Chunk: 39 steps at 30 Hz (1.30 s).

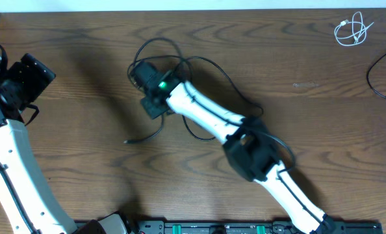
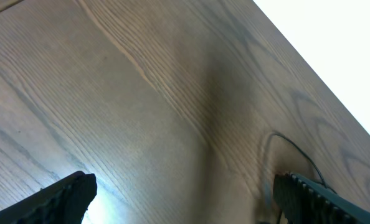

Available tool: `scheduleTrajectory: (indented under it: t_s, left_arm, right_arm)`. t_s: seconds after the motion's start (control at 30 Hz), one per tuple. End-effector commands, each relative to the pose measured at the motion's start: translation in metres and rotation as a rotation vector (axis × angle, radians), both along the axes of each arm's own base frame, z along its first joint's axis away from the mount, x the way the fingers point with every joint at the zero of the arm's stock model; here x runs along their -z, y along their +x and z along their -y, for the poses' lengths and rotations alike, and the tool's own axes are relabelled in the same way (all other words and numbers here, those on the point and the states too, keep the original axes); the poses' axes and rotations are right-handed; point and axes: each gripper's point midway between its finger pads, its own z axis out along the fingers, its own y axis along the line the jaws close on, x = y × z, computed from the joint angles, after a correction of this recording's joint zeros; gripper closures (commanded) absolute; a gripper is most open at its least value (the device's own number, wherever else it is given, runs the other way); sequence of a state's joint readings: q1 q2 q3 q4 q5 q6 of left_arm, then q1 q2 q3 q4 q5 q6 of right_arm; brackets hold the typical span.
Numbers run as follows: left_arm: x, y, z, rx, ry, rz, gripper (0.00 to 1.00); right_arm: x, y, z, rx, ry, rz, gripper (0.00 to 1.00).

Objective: Untangle cables
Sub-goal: 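Grasp the black cable bundle with the right gripper and lift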

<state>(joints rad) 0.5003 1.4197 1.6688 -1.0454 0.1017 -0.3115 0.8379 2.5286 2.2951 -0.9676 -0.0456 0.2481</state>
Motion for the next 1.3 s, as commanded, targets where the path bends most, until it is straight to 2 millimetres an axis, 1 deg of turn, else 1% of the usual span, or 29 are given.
scheduleTrajectory:
  t_s: [0.0, 0.07, 0.13, 0.2, 0.3, 0.4, 0.53, 0.57, 0.6, 0.63, 0.67, 0.7, 0.77, 0.8, 0.83, 0.9, 1.0, 1.1, 1.27]
  left_arm:
    - [-0.003, 0.001, -0.003, -0.011, 0.003, 0.004, 0.04]
    - [-0.003, 0.001, -0.003, -0.011, 0.003, 0.004, 0.04]
    - [-0.003, 0.001, -0.003, -0.011, 0.003, 0.004, 0.04]
    - [-0.003, 0.001, -0.003, -0.011, 0.003, 0.004, 0.04]
    - [-0.003, 0.001, -0.003, -0.011, 0.003, 0.004, 0.04]
    - [-0.003, 0.001, -0.003, -0.011, 0.003, 0.004, 0.04]
    - [-0.003, 0.001, -0.003, -0.011, 0.003, 0.004, 0.04]
    - [-0.003, 0.001, -0.003, -0.011, 0.003, 0.004, 0.05]
    - [-0.003, 0.001, -0.003, -0.011, 0.003, 0.004, 0.04]
    - [-0.003, 0.001, -0.003, -0.011, 0.003, 0.004, 0.04]
    - [-0.003, 0.001, -0.003, -0.011, 0.003, 0.004, 0.04]
    - [-0.003, 0.001, -0.003, -0.011, 0.003, 0.004, 0.04]
    - [-0.003, 0.001, -0.003, -0.011, 0.003, 0.004, 0.04]
    - [-0.003, 0.001, -0.003, -0.011, 0.003, 0.004, 0.04]
    - [-0.003, 0.001, -0.003, -0.011, 0.003, 0.004, 0.04]
    - [-0.003, 0.001, -0.003, -0.011, 0.003, 0.004, 0.04]
    - [-0.003, 0.001, -0.003, -0.011, 0.003, 0.004, 0.04]
    - [-0.003, 0.001, -0.003, -0.011, 0.003, 0.004, 0.04]
    - [-0.003, 0.001, -0.003, -0.011, 0.003, 0.004, 0.04]
  right_arm:
    - [-0.092, 0.008, 0.024, -0.035, 0.086, 0.059, 0.99]
    - [-0.1, 0.007, 0.043, -0.036, 0.056, 0.045, 0.99]
    - [-0.1, 0.007, 0.059, -0.03, 0.023, 0.023, 0.99]
    - [-0.092, 0.008, 0.081, 0.003, -0.04, -0.012, 0.99]
    - [-0.076, 0.008, 0.105, 0.036, -0.111, -0.068, 0.99]
    - [-0.059, 0.009, 0.117, 0.055, -0.146, -0.119, 0.99]
    - [-0.031, 0.008, 0.12, 0.055, -0.177, -0.171, 0.99]
    - [-0.016, 0.007, 0.12, 0.053, -0.198, -0.196, 0.99]
    - [-0.01, 0.006, 0.121, 0.054, -0.205, -0.206, 0.93]
    - [-0.004, 0.005, 0.121, 0.054, -0.213, -0.215, 0.8]
    - [0.003, 0.005, 0.122, 0.058, -0.221, -0.225, 0.61]
    - [0.009, 0.005, 0.122, 0.066, -0.229, -0.233, 0.49]
    - [0.018, 0.005, 0.123, 0.069, -0.238, -0.245, 0.37]
    - [0.02, 0.005, 0.123, 0.069, -0.24, -0.247, 0.33]
    - [0.025, 0.005, 0.123, 0.069, -0.244, -0.252, 0.28]
    - [0.028, 0.006, 0.122, 0.069, -0.243, -0.251, 0.17]
    - [0.031, 0.006, 0.121, 0.068, -0.242, -0.25, 0.14]
    - [0.035, 0.002, 0.117, 0.055, -0.231, -0.27, 0.11]
    - [0.038, -0.011, 0.096, -0.019, -0.146, -0.319, 0.11]
